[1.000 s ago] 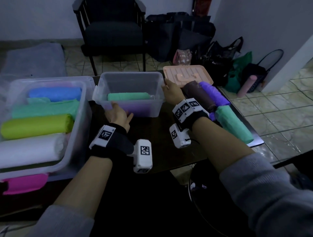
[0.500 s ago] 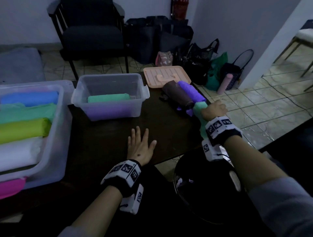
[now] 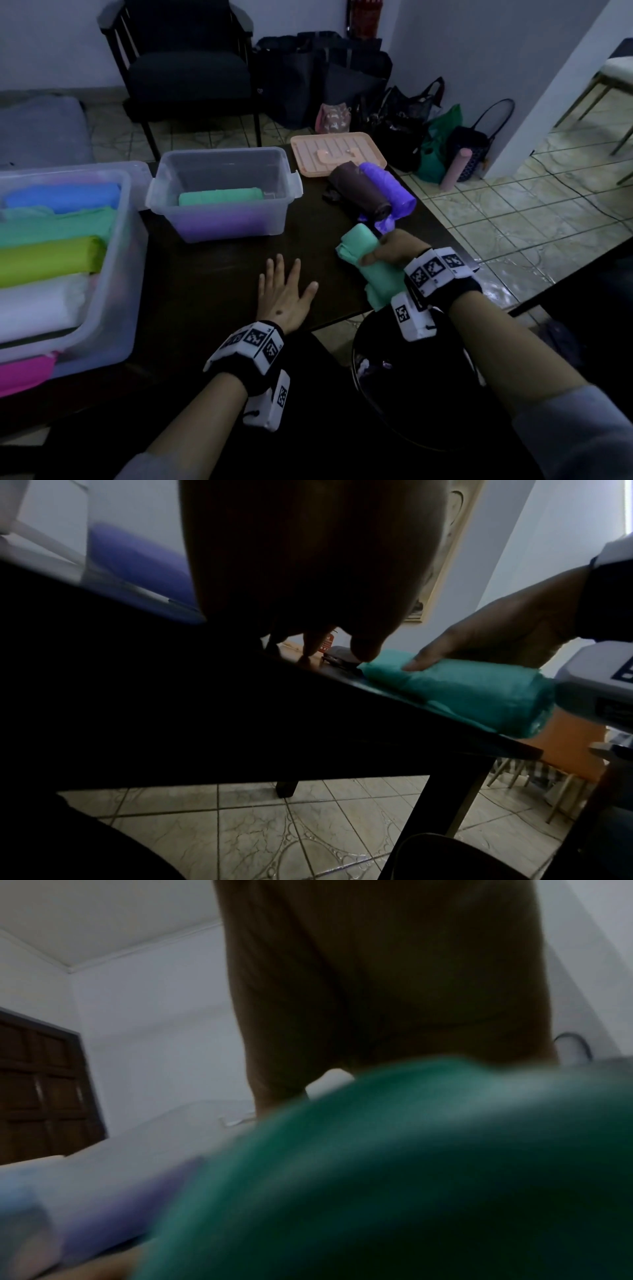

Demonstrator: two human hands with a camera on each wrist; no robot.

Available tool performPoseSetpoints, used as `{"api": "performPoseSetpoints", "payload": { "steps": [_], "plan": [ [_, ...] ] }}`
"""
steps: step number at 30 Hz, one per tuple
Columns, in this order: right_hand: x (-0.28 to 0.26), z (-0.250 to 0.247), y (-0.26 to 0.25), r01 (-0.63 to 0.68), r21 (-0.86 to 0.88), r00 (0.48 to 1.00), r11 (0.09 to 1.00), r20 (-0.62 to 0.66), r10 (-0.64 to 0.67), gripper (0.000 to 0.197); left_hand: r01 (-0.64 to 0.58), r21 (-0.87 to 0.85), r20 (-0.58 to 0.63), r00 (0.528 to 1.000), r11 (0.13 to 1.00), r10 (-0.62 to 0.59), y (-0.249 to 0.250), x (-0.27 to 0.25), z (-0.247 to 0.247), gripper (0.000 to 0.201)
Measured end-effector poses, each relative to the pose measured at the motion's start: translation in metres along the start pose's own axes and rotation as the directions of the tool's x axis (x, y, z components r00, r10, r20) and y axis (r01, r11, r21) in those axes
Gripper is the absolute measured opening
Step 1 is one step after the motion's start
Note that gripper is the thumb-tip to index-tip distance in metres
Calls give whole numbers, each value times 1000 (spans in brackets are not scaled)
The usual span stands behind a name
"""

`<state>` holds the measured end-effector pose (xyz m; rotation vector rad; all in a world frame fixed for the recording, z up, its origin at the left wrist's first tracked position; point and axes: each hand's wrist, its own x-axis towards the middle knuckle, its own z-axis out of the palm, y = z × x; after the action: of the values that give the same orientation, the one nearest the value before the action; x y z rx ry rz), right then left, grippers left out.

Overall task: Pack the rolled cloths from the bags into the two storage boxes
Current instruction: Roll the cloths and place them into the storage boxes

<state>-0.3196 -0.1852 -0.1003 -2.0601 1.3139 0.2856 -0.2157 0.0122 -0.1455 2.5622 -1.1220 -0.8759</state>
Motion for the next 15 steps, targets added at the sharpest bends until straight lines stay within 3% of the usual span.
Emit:
{"api": "performPoseSetpoints", "payload": {
  "steps": [2,5,8,10,12,13,14,15],
  "plan": [
    [-2,15,-8,-23,56,1000,998,3,23,72,1,-45,-7,1000,999,-1,0,0,-3,65],
    [-5,36,-22,-54,296,998,954,-17,62,83,-38,-212,-84,996,977,20,2,-4,-8,63],
    [-9,42,-39,-120,641,992,758,108,66,59,-229,-343,-240,959,911,151,8,-13,-10,65],
    [-14,37,-43,-134,678,985,723,170,24,43,-341,-273,-277,923,899,266,12,-16,-8,72],
    [-18,31,-45,-81,507,988,858,156,1,41,-355,-135,-235,918,925,318,15,-14,-9,77],
    [-16,28,-44,28,300,998,953,45,-43,41,-341,-67,-217,922,938,320,16,-11,-11,75],
    [-15,25,-44,159,47,984,986,-93,-154,42,-331,-22,-215,923,944,319,15,-9,-13,73],
    [-19,20,-44,263,-153,941,953,-176,-288,46,-332,-8,-219,921,943,322,14,-7,-16,69]
  ]
}}
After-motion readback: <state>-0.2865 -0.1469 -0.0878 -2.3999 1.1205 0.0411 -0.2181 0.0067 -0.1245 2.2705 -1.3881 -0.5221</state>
